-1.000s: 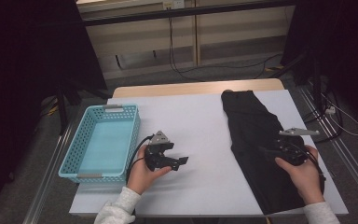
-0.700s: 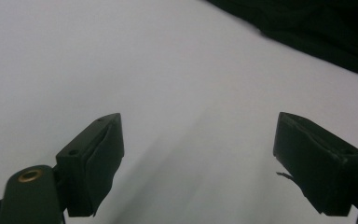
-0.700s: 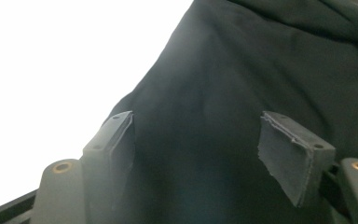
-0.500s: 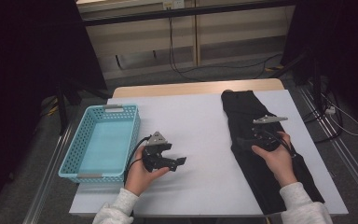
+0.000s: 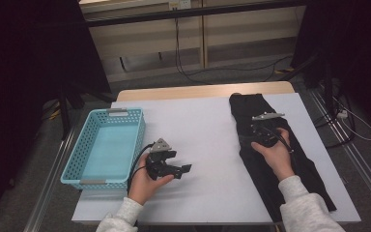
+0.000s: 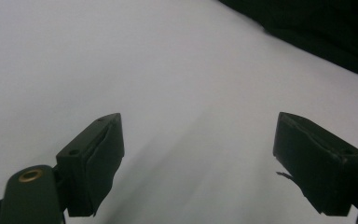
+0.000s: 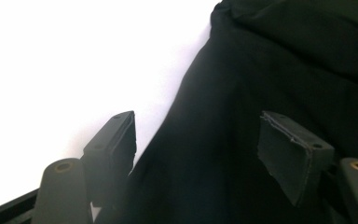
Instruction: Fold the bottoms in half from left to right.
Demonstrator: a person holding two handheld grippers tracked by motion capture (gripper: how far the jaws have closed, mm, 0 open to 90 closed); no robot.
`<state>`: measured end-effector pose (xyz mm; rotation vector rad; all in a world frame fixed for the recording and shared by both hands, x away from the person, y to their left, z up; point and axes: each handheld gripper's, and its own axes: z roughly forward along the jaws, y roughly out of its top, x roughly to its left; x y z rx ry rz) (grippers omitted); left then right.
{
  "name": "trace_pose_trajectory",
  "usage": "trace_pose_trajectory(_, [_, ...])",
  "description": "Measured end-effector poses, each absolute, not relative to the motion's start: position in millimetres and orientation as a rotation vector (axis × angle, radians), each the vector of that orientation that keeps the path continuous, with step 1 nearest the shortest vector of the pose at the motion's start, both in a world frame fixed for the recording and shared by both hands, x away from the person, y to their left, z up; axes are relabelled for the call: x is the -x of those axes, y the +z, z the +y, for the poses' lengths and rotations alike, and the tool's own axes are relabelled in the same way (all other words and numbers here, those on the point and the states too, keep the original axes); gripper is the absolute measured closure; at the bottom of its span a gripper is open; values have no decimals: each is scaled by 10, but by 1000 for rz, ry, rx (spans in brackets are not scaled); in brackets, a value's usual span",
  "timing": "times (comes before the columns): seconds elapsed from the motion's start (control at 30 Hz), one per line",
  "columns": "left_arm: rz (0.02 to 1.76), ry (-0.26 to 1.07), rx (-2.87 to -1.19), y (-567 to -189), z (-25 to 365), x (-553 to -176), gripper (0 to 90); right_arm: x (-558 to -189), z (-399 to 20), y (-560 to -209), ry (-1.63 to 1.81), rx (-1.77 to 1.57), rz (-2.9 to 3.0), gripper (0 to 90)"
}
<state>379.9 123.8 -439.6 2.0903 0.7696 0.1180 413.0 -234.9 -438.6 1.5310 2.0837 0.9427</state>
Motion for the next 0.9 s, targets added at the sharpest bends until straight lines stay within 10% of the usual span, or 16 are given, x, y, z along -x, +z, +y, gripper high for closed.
trace_pose_trajectory(0.5, [782,107,-2097,-4433,1217,-3819,162,-4365,-2167,-4525,835,-1510,2123,314])
trace_pose_trajectory(0.9, [795,109,-2091,-4436,1251,-3817,163,-4370,-2261,-4575,829,-1507,2066,671])
